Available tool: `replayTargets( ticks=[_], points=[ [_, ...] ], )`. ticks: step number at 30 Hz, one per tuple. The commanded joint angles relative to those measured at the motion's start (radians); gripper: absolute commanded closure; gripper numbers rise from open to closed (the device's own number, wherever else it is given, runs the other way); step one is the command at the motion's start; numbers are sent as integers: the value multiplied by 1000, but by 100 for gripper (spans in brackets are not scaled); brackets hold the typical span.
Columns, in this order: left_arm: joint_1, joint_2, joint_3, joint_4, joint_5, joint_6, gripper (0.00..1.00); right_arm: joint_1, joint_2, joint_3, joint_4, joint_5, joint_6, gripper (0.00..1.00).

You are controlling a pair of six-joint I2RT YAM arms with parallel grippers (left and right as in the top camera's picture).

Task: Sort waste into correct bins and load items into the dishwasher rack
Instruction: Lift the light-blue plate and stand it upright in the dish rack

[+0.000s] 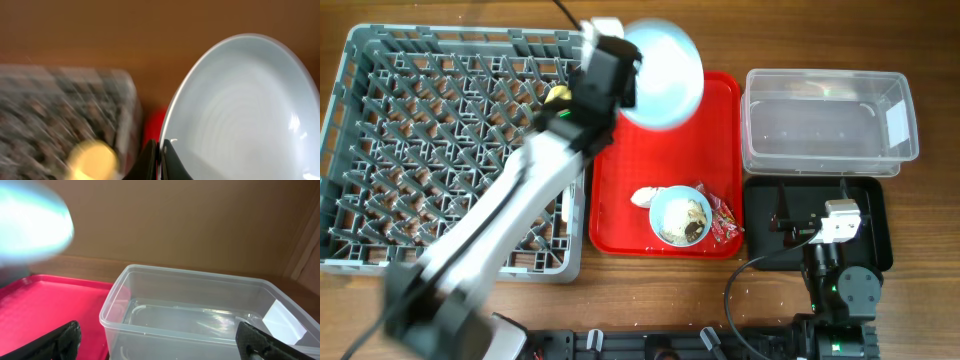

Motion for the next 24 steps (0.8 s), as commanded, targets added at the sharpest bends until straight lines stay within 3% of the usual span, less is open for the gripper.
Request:
replayTargets(
  ticks=[1, 3, 8, 10, 18, 20, 24],
  points=[
    [34, -215, 28, 24, -245, 319, 96, -6, -5, -1, 3, -5, -2, 0],
    [103, -259, 28, 19, -254, 496, 96, -6, -5, -1, 3, -5, -2, 0],
    [299, -189, 28, -48, -366, 651, 96, -6, -5, -1, 3, -5, -2, 0],
    [356, -126, 28, -47, -370, 771, 96, -6, -5, -1, 3, -5, -2, 0],
    [345, 81, 28, 25, -383, 829, 96, -6, -5, -1, 3, -5, -2, 0],
    [345, 154, 28, 93, -444, 959, 96, -6, -5, -1, 3, -5, -2, 0],
    [338, 192, 28, 187, -456, 1105, 96, -6, -5, -1, 3, -5, -2, 0]
  ],
)
